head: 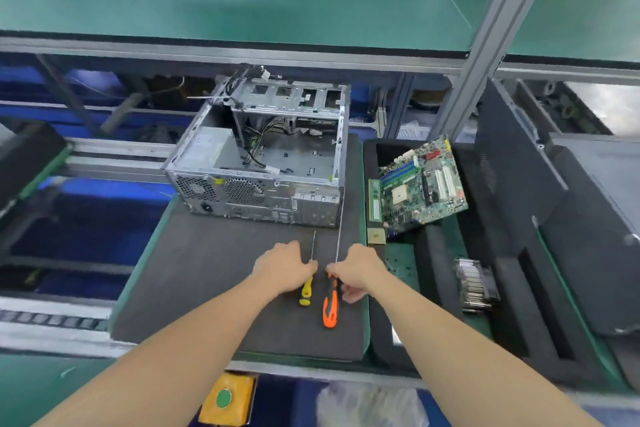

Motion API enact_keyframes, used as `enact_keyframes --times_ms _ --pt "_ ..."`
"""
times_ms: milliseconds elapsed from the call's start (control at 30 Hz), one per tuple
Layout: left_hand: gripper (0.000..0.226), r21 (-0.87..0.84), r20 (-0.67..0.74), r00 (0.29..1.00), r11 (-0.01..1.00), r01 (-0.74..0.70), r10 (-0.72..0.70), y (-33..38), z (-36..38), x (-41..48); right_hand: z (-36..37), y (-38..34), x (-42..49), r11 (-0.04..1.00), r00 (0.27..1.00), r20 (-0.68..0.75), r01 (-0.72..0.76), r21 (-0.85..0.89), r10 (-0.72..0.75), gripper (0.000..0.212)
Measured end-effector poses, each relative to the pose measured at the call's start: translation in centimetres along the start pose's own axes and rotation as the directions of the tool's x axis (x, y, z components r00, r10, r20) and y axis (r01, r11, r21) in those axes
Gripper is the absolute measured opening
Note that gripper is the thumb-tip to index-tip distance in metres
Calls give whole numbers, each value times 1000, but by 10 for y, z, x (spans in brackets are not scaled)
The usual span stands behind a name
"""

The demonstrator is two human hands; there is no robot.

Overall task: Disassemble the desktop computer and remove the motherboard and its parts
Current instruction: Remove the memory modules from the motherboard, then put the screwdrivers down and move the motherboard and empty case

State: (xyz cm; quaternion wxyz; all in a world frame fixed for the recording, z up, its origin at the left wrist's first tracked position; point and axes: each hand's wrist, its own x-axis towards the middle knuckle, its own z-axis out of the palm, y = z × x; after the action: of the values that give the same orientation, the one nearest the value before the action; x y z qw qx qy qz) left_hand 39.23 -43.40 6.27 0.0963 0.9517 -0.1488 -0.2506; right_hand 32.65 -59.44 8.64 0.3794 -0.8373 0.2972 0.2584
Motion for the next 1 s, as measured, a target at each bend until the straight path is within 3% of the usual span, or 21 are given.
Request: enact_keyframes --times_ms 100,200,333,500,633,733,800,1000 --pt "44 -17 -31 996 996 -84 83 2 13 -3 12 -3 -3 1000 994 -107 11 -19 -13 15" --pt "35 -63 -61 989 989 -137 133 7 19 -10 22 -6 -8 1000 982 -186 10 -2 -11 20" --pt "30 -150 -9 980 969 -198 199 9 17 -17 39 -2 -20 961 969 -244 43 274 27 10" --pt "22 -354 -3 948 886 -299 319 -2 13 -31 58 7 -43 778 974 -213 78 624 73 21" --pt "12 -453 -57 942 833 -319 330 -23 9 -58 78 8 -61 561 997 -83 66 825 4 16" --pt "13 -490 -104 953 819 -298 285 -46 7 -88 101 5 -75 423 998 -21 47 905 -65 23" --pt "16 -507 -149 964 820 -266 220 -66 12 -113 122 1 -85 403 994 17 30 915 -112 26" --pt "19 -602 -284 953 794 -90 -107 -140 44 -205 206 -20 -123 572 954 188 -21 820 -234 17"
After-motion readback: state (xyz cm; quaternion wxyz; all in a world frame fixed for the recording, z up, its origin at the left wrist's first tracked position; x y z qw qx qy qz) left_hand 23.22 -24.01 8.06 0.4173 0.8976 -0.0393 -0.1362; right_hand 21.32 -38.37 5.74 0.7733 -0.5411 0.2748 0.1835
